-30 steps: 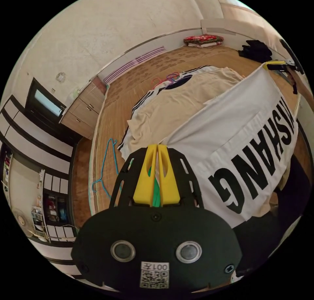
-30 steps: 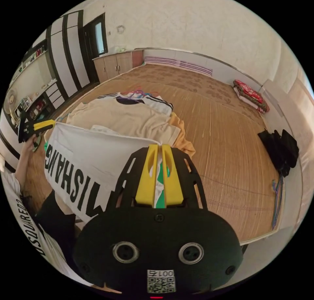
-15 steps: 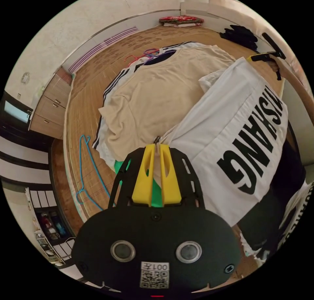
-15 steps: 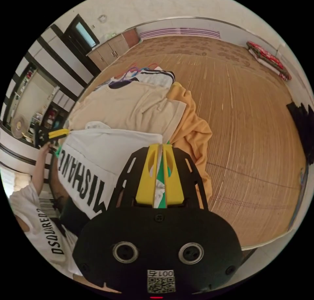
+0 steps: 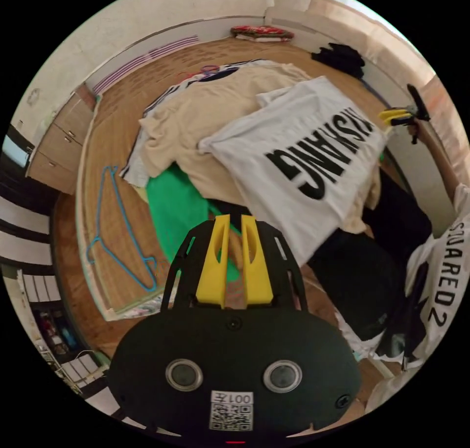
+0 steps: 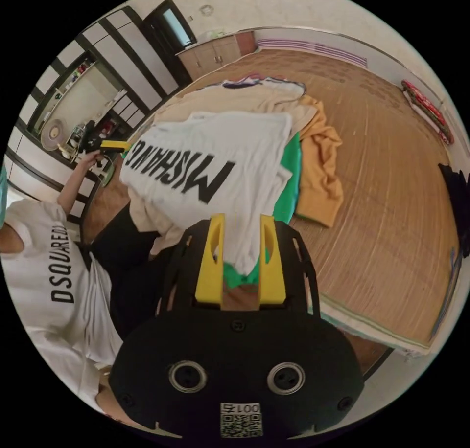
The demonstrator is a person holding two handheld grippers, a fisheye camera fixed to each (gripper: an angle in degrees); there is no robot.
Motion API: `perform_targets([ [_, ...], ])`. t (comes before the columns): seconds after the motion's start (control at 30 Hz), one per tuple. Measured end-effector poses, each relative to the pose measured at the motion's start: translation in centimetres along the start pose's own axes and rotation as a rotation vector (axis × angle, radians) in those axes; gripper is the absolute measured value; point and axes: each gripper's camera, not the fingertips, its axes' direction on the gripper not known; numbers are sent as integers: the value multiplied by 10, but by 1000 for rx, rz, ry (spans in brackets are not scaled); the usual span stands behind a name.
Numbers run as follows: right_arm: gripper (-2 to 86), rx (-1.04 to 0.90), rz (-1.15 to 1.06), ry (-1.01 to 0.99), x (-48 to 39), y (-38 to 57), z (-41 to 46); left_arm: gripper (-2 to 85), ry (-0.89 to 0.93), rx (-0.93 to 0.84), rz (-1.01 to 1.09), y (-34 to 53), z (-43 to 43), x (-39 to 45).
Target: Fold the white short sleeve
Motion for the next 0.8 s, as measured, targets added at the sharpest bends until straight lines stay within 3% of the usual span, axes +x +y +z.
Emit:
perform_targets([
  [0.27, 125, -49, 73, -71, 6, 51, 58, 73, 170, 65, -98, 76, 19, 46],
  [0.6, 28, 53, -4, 71, -13, 67, 45, -6, 37, 38, -63, 86, 43, 68],
  [0.8, 19, 125, -111, 138, -28, 74, 11, -10, 17, 203, -3, 124, -7, 47],
])
